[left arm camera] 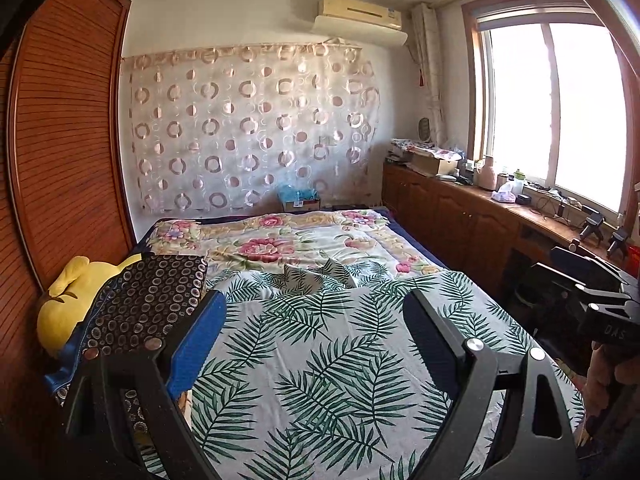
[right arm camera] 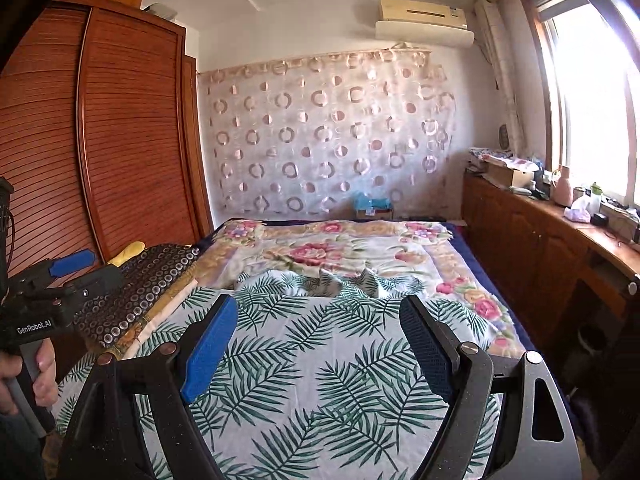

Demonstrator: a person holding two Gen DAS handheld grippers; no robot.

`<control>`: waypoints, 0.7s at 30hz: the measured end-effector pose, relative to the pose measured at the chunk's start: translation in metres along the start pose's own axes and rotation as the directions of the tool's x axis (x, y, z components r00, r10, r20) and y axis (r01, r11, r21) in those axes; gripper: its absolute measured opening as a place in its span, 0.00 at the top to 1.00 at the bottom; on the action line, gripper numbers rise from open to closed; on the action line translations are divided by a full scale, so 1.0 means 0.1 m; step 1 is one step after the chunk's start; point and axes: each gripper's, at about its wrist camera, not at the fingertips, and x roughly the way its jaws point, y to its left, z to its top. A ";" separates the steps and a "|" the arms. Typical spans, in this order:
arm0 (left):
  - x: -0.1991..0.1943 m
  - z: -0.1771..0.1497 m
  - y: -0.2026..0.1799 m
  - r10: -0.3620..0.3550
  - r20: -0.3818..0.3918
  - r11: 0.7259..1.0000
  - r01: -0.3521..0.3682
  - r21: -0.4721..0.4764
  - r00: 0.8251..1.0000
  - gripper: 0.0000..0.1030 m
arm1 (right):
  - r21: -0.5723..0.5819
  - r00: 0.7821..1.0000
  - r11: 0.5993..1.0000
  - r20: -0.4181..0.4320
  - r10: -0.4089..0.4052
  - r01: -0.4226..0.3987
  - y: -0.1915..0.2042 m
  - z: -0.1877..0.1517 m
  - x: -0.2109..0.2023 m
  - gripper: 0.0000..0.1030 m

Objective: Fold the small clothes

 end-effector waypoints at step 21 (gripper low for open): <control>-0.03 -0.01 0.04 0.008 0.002 1.000 -0.008 -0.001 1.000 0.12 | 0.000 1.000 1.000 -0.003 0.007 -0.007 -0.08 0.00 0.07 0.18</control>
